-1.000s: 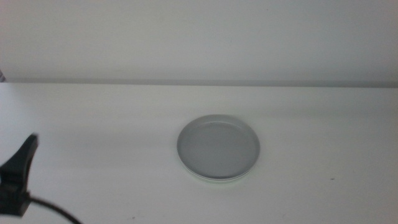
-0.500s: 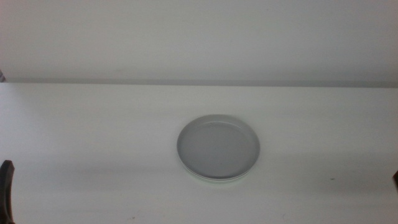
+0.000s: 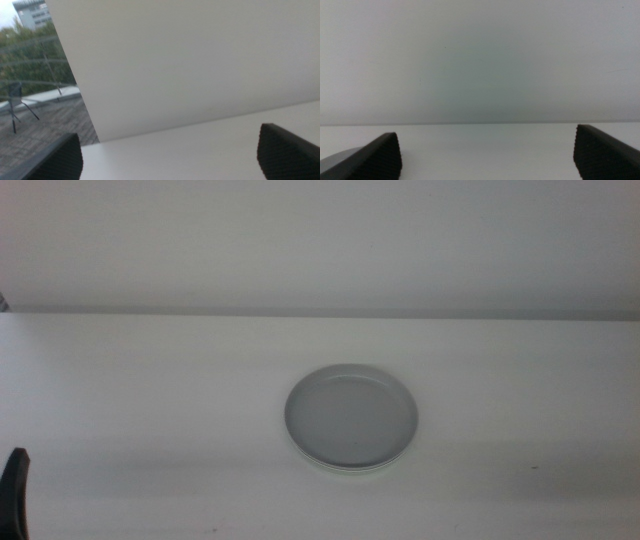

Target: Stack the three bowls on top of each other.

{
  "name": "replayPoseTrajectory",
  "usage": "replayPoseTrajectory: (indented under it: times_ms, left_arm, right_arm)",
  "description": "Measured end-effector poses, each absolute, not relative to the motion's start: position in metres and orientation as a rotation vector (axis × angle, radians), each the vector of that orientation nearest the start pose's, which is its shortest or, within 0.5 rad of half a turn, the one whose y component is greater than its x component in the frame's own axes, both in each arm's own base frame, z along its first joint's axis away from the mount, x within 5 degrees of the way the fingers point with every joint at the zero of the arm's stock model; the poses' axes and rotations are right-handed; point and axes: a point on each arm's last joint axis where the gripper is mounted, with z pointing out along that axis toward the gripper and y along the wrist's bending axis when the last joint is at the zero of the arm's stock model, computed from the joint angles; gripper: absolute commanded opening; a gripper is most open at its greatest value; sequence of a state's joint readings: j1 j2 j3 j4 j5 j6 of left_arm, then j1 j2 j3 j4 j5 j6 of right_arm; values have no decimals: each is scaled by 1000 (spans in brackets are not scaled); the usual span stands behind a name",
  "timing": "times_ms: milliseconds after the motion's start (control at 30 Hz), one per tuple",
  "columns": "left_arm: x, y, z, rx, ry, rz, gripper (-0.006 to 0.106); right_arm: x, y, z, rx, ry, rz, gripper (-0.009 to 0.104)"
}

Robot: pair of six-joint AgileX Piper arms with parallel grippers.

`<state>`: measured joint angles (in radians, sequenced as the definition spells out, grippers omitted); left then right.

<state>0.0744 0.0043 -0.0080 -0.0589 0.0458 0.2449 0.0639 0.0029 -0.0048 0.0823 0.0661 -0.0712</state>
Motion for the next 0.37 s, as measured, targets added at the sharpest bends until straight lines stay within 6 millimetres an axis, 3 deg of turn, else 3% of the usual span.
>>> replayPoseTrajectory:
  times_ms: [367]
  left_arm:
    - [57,4,209,79,1546,192,94]
  right_arm:
    - [56,4,208,-46,1550,63,92]
